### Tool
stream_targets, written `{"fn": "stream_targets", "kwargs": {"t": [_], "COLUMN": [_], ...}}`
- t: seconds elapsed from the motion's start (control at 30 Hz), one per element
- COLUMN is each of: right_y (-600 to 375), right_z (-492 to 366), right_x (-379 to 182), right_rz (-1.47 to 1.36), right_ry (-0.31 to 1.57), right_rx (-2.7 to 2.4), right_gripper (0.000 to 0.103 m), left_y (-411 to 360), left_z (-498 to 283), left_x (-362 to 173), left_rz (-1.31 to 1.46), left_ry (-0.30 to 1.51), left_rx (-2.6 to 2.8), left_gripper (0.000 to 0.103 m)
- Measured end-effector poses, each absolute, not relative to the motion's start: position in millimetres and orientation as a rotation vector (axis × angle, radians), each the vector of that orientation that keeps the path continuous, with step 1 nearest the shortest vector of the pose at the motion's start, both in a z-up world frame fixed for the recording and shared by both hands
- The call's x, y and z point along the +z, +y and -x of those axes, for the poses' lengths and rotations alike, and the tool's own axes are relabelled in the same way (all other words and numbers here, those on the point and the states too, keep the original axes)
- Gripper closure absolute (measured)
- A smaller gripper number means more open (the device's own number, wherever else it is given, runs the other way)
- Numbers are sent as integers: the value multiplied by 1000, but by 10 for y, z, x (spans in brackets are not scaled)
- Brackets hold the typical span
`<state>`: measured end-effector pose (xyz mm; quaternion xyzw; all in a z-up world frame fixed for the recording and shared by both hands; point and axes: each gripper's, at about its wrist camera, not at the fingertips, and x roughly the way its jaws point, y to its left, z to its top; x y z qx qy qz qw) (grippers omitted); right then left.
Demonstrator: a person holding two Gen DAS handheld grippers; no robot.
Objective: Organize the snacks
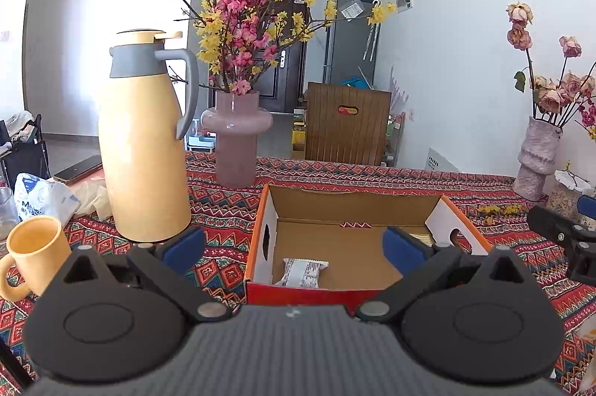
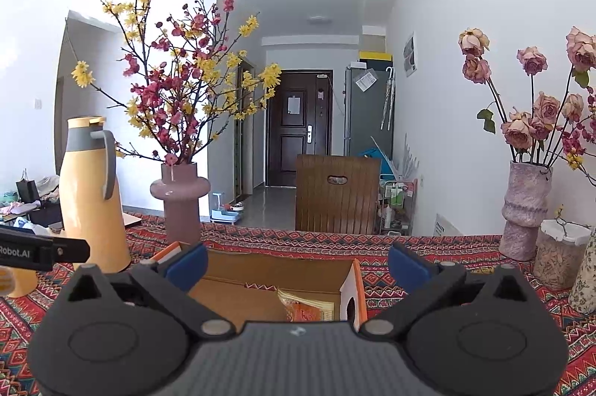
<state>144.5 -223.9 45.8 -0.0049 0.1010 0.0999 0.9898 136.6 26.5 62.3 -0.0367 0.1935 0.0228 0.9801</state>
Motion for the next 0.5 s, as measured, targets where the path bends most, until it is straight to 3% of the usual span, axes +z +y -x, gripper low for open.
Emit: {"fn": "stream_targets", "kwargs": {"t": [0.5], "right_y": [-2279], "right_z": [-916], "right_x": [264], "right_rz": [-5], "right_ry": [251], "right_rx": [201], "right_gripper": [0], "left_y": [262], "left_z": [-885], "left_x": [456], "left_rz": [92], "left_ry": [426], "left_rx": [38], "left_gripper": [0]}}
